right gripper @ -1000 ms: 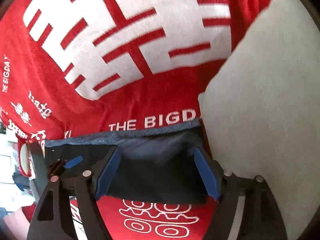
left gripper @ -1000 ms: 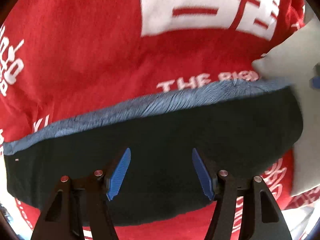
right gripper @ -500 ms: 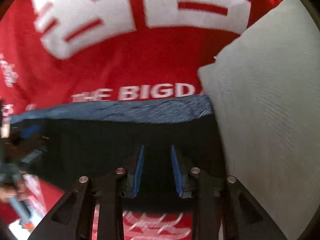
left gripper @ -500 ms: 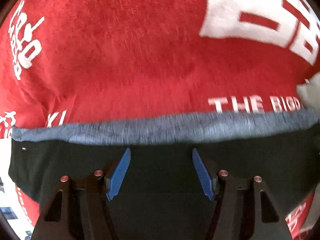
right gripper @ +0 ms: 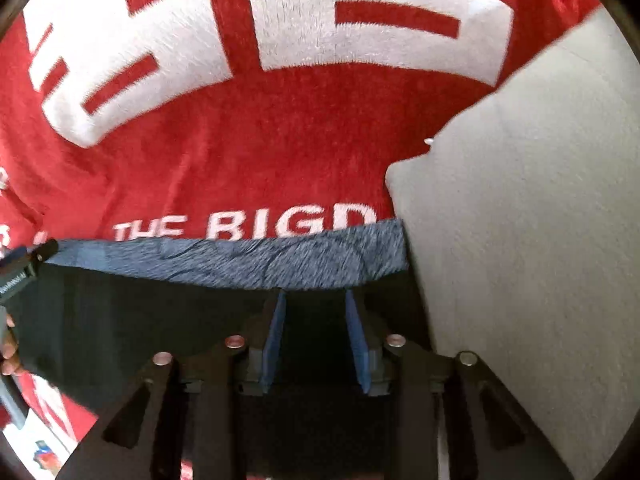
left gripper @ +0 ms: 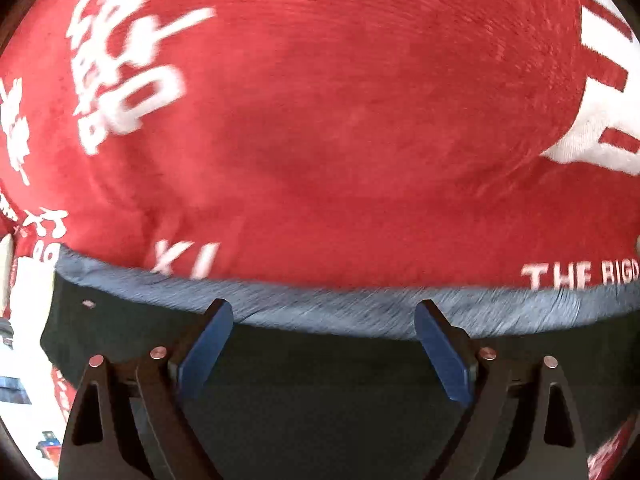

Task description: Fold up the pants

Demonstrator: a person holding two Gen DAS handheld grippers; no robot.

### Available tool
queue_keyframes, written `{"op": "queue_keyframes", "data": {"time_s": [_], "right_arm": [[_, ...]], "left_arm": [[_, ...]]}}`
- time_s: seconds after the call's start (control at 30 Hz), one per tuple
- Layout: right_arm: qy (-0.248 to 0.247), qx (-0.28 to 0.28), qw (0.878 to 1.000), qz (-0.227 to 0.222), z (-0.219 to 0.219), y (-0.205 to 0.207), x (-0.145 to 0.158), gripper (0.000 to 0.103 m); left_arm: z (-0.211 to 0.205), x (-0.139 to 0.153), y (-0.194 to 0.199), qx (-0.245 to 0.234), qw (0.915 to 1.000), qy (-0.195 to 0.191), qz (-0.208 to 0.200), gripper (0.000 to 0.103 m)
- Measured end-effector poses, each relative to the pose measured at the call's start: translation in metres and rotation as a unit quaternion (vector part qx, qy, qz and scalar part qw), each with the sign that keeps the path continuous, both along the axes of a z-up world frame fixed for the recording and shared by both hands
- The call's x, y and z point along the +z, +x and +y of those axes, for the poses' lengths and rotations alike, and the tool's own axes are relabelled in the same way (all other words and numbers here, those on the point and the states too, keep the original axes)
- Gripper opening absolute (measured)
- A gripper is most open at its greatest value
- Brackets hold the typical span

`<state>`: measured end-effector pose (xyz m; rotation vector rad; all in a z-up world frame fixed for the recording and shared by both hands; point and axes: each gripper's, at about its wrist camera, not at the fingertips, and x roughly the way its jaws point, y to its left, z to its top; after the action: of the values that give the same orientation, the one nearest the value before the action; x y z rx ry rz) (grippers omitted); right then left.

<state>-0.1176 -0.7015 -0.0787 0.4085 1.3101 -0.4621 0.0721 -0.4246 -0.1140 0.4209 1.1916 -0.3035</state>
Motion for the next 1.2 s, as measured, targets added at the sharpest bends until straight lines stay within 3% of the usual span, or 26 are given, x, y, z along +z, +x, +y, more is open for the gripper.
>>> {"op": "queue_keyframes", "data": {"time_s": [0.13, 0.5, 0.83, 1.0, 1.2], "right_arm": [[0.009, -0.005, 1.000, -0.012, 0.017, -0.028, 0.017, 0.051], [0.054, -0.050, 0.997, 0.000, 0.058, -0.090, 0.025, 0.053], [0.063, -0.058, 0.996, 0.007, 0.123, -0.082, 0.015, 0.054], [0.069, -0.057, 0.996, -0.004, 0.176, -0.063, 0.014, 0.054], [0.116, -0.047, 0.992, -0.026, 0.255, -0.027, -0.001, 0.054]], "left_arm": [[0.029, 0.012, -0.019, -0.005, 0.9999, 0.008, 0.012, 0.093], [0.094, 0.013, -0.075, 0.011, 0.9977, 0.024, 0.062, 0.093], [0.148, 0.023, -0.074, 0.016, 0.9981, -0.003, 0.060, 0.093], [0.184, 0.029, -0.061, 0.015, 0.9978, -0.015, 0.063, 0.093], [0.238, 0.025, -0.033, -0.002, 0.9980, -0.010, 0.062, 0.093]]}}
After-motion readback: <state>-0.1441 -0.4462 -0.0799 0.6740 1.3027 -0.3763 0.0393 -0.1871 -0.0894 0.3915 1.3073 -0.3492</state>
